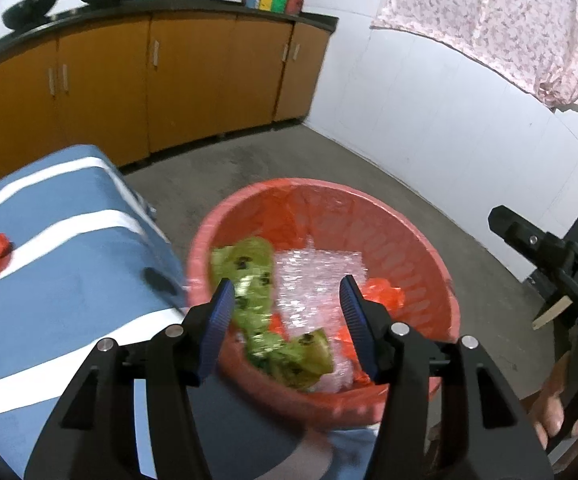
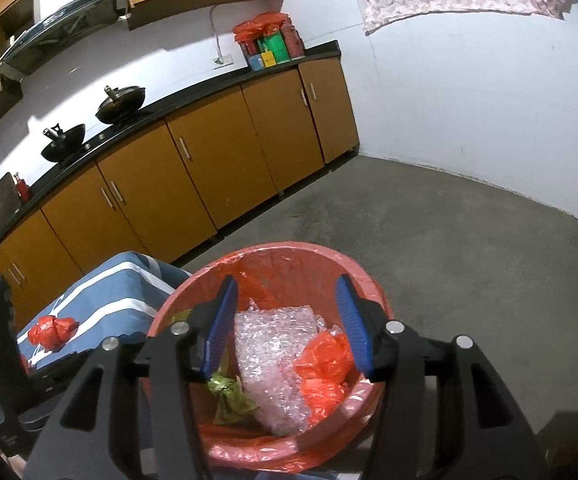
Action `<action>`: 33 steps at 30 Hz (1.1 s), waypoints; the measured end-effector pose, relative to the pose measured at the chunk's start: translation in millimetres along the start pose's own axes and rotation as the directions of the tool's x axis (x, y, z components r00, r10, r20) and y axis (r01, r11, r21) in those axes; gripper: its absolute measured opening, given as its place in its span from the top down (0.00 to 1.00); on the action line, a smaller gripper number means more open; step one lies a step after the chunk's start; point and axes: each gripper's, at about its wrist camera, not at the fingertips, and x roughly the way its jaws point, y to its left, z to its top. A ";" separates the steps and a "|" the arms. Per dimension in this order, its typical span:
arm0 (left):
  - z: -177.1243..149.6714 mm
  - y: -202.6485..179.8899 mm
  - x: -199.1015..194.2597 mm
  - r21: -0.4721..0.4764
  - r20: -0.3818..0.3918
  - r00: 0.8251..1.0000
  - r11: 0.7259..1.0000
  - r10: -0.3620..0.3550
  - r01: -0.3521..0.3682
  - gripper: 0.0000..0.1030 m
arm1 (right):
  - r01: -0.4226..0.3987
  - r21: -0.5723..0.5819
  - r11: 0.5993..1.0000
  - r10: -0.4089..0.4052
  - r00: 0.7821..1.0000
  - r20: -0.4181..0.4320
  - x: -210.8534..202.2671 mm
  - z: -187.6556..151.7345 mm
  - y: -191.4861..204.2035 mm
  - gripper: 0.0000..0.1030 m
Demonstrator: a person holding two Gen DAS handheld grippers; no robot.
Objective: Collect trash
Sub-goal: 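Open both grippers to drop the red and paw-print bags into the basket, then return both open tools to the table toward the remaining red bags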
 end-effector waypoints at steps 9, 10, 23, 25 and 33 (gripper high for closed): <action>-29.7 77.4 -63.1 -0.075 0.069 0.976 0.977 0.207 -0.202 0.41 | -0.101 -0.098 0.990 0.097 0.994 -0.047 7.9 -8.0 61.6 0.48; -33.9 89.2 -70.8 -0.092 0.072 0.969 0.969 0.236 -0.229 0.40 | -0.122 -0.116 0.986 0.115 0.991 -0.061 10.4 -10.5 73.7 0.48; -93.0 260.9 -174.7 -0.343 0.030 0.777 0.736 0.629 -0.583 0.09 | -0.378 -0.322 0.868 0.311 0.920 -0.241 41.8 -62.0 247.7 0.32; -97.3 275.9 -182.8 -0.351 0.032 0.758 0.717 0.652 -0.602 0.06 | -0.401 -0.338 0.852 0.320 0.908 -0.270 47.6 -72.1 269.9 0.30; -98.6 307.2 -172.6 -0.343 0.003 0.775 0.729 0.632 -0.593 0.02 | -0.438 -0.348 0.829 0.332 0.885 -0.325 61.7 -96.1 318.5 0.25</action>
